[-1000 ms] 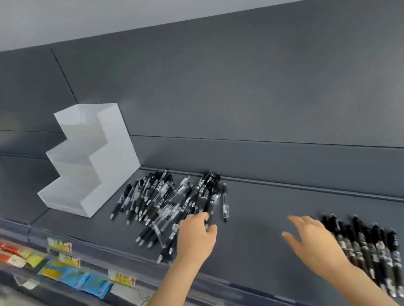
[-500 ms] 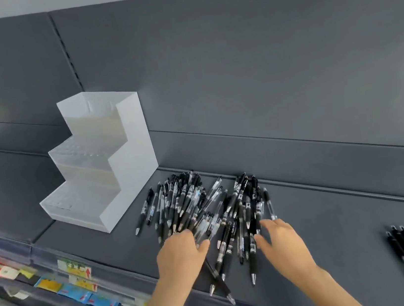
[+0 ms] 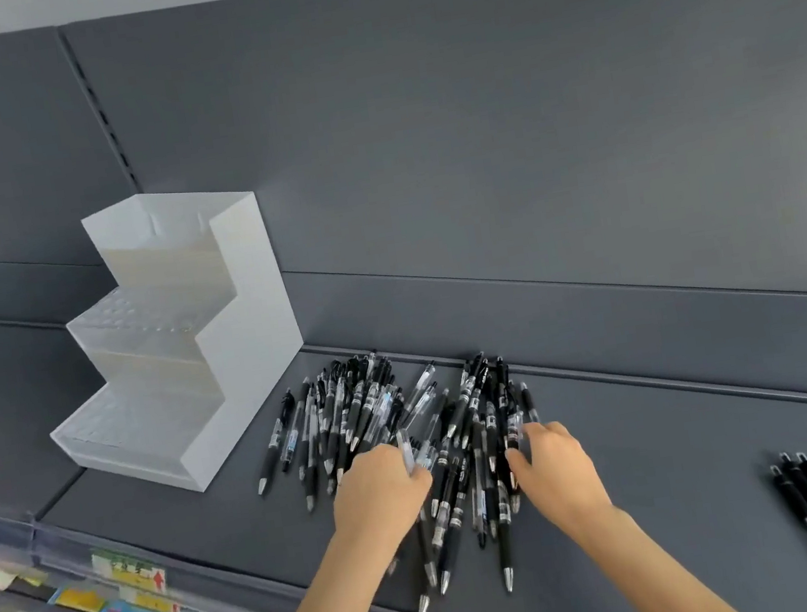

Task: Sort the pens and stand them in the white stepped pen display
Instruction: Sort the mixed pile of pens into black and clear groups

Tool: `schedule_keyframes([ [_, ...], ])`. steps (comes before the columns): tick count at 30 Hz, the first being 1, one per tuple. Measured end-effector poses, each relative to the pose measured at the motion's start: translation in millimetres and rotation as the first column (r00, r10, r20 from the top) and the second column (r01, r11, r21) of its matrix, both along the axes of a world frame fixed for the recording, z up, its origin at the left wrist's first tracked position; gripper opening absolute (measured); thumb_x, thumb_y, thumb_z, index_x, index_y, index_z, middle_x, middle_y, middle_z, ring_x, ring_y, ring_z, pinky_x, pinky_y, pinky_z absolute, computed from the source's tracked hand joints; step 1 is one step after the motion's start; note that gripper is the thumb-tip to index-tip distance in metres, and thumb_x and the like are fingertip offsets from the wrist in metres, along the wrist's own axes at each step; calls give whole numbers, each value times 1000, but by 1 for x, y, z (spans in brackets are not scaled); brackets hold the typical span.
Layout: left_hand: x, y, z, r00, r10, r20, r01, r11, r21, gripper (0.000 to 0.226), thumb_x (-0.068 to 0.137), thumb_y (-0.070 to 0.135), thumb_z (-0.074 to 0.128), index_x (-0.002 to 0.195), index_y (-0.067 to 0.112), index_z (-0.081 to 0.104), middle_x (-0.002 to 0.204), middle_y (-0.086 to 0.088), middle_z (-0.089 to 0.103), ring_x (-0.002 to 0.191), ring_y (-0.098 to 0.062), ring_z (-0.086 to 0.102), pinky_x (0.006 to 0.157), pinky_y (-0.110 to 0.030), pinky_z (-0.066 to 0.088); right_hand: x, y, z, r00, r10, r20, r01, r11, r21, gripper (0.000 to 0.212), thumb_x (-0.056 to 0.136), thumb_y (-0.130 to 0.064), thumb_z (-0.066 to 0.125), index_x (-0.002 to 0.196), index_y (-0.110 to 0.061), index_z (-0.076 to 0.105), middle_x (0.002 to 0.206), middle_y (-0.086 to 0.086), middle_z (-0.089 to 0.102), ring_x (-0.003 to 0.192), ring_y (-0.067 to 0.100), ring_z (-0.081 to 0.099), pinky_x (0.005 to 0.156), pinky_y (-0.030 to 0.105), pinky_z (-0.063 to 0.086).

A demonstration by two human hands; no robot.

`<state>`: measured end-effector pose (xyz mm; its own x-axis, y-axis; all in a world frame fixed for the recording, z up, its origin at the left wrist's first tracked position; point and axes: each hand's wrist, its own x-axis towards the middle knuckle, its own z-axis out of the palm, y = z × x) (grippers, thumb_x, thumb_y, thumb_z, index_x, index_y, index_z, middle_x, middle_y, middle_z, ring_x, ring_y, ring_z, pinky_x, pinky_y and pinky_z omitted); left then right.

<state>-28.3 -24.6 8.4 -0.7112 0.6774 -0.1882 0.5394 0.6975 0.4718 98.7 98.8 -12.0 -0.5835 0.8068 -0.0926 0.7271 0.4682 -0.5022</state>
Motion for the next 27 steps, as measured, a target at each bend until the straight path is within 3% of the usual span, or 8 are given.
schedule_keyframes([
  [4, -7, 36, 0, 997, -58, -54, 58, 998, 2, 36, 96, 25, 37, 62, 13, 36, 59, 2, 39, 49, -12, 34, 45, -23, 27, -4, 10, -1, 998, -60, 15, 60, 998, 33, 26, 97, -24, 41, 110, -4, 53, 109, 9, 48, 103, 25, 50, 78, 28, 46],
  [6, -8, 53, -1, 993, -91, -79, 89, 996, -31, 29, 98, 23, 32, 83, 6, 51, 71, -3, 51, 61, -18, 49, 54, -27, 39, -3, 17, -2, 990, -112, 80, 107, 992, 68, 31, 98, -30, 41, 113, -5, 52, 116, 10, 47, 114, 26, 45, 82, 29, 45],
  [10, -9, 84, -9, 988, -110, -104, 104, 993, -53, 26, 99, 25, 36, 109, 5, 50, 102, -10, 64, 91, -28, 64, 70, -35, 48, -6, 29, -5, 978, -160, 135, 164, 986, -16, 39, 97, -37, 40, 114, -3, 51, 119, 13, 47, 112, 28, 47, 83, 30, 44],
  [13, -9, 101, -15, 986, -121, -111, 114, 991, -64, 24, 96, 26, 47, 107, 5, 52, 106, -10, 63, 94, -27, 62, 72, -35, 48, -19, 32, -3, 983, -160, 92, 169, 979, -109, 33, 96, -36, 46, 103, -4, 52, 109, 12, 50, 90, 25, 55, 73, 30, 45],
  [16, -9, 110, -14, 986, -122, -111, 110, 989, -102, 28, 91, 28, 57, 104, 4, 53, 105, -10, 62, 95, -28, 62, 70, -34, 47, -28, 37, -3, 981, -194, 23, 194, 951, -240, 33, 92, -19, 51, 64, -12, 35, 71, 3, 45, 52, 14, 38, 49, 23, 34],
  [19, -13, 114, -13, 988, -114, -102, 103, 988, -114, 19, 91, 23, 57, 83, 6, 50, 91, -10, 58, 82, -27, 60, 64, -34, 46, -30, 43, -4, 965, -260, -23, 234, 900, -367, 40, 83, -6, 54, 59, -14, 23, 57, -1, 30, 47, 13, 24, 44, 22, 22],
  [23, -23, 109, -16, 997, -69, -43, 67, 997, -49, 40, 89, 8, 52, 59, 14, 27, 62, -1, 36, 50, -14, 36, 46, -24, 28, -22, 47, -5, 958, -273, -91, 207, 874, -439, 51, 79, -4, 63, 55, -15, 19, 51, -1, 22, 44, 12, 19, 39, 19, 17],
  [27, -33, 93, -9, 971, -91, 221, 44, 977, 208, 48, 84, 10, 62, 51, 13, 27, 50, -3, 29, 43, -15, 29, 47, -22, 25, 5, 50, 0, 875, -392, -285, 100, 721, -686, 36, 79, -3, 66, 53, -11, 44, 51, 3, 34, 43, 12, 27, 39, 18, 24],
])
